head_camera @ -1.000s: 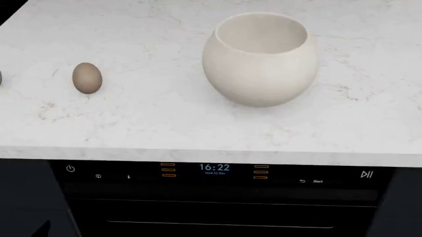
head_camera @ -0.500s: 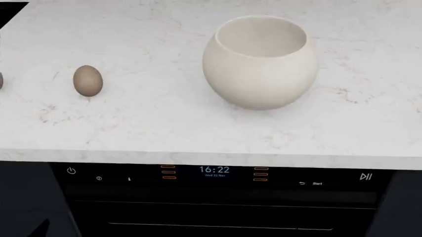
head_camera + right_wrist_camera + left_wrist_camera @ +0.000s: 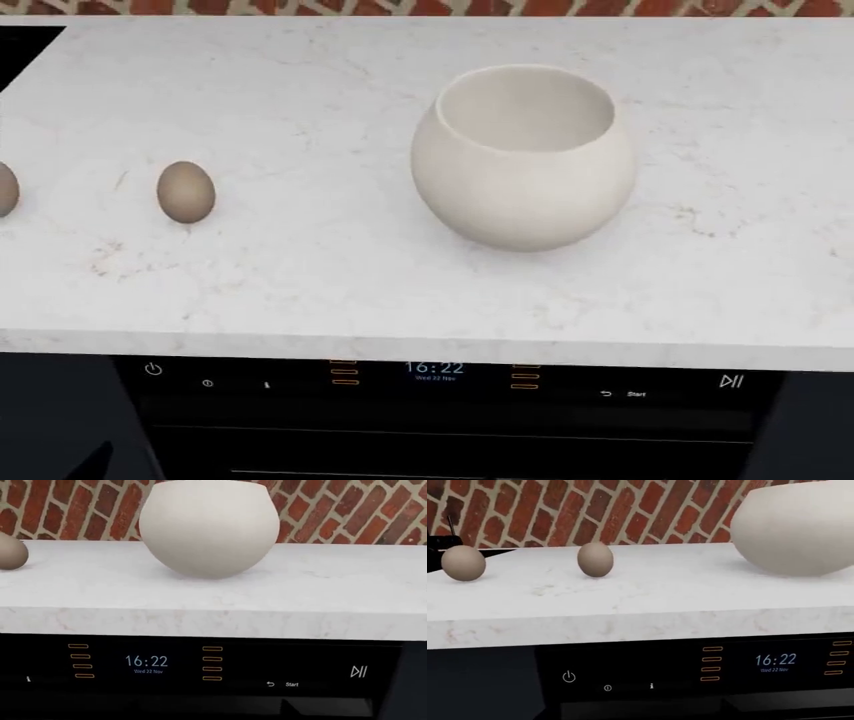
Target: Place the eggs and milk next to the bowl.
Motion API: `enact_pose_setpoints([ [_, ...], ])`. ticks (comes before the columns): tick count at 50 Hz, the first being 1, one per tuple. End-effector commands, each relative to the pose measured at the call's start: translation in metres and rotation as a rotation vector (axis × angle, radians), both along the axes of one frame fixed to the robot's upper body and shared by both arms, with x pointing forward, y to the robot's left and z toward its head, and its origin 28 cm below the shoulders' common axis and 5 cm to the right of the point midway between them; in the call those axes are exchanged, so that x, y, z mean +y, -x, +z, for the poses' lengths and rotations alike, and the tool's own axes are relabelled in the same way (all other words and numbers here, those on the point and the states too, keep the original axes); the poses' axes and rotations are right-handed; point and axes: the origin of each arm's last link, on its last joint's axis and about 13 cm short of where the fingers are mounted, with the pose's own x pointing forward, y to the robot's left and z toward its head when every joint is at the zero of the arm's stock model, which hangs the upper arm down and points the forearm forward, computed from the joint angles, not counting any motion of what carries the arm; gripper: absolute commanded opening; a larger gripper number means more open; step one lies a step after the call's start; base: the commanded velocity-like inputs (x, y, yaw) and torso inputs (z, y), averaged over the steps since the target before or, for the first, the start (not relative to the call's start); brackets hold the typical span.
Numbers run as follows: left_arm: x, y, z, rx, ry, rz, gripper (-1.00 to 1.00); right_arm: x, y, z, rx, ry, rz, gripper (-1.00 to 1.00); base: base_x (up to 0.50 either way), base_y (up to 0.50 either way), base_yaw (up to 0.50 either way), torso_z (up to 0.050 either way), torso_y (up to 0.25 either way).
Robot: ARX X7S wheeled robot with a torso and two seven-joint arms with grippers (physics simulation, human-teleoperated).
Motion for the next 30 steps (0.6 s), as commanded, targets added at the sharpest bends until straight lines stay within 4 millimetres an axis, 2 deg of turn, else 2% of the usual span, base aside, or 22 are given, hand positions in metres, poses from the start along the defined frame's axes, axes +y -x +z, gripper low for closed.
enact_pose_setpoints([
  [1,-0.001,0.003,0.002,0.003,0.011,-0.014,1.0,-0.002,0.001,0.004,-0.011,0.005,-0.006,1.0,0.0,0.0,0.0,0.05,0.0],
  [8,-0.002,0.003,0.004,0.002,0.023,-0.017,1.0,-0.003,0.002,0.005,-0.017,0.001,-0.008,1.0,0.0,0.0,0.0,0.05,0.0],
  [11,-0.001,0.001,0.011,-0.029,-0.009,-0.021,1.0,-0.007,0.0,0.015,-0.039,0.028,-0.013,1.0,0.0,0.0,0.0,0.05,0.0],
  [23,0.022,-0.031,0.087,-0.185,-0.095,0.058,1.0,-0.042,-0.014,0.088,-0.149,0.145,-0.063,1.0,0.0,0.0,0.0,0.0,0.0],
  [30,0.034,-0.038,0.115,-0.231,-0.093,0.077,1.0,-0.054,-0.018,0.121,-0.197,0.174,-0.086,1.0,0.0,0.0,0.0,0.0,0.0],
])
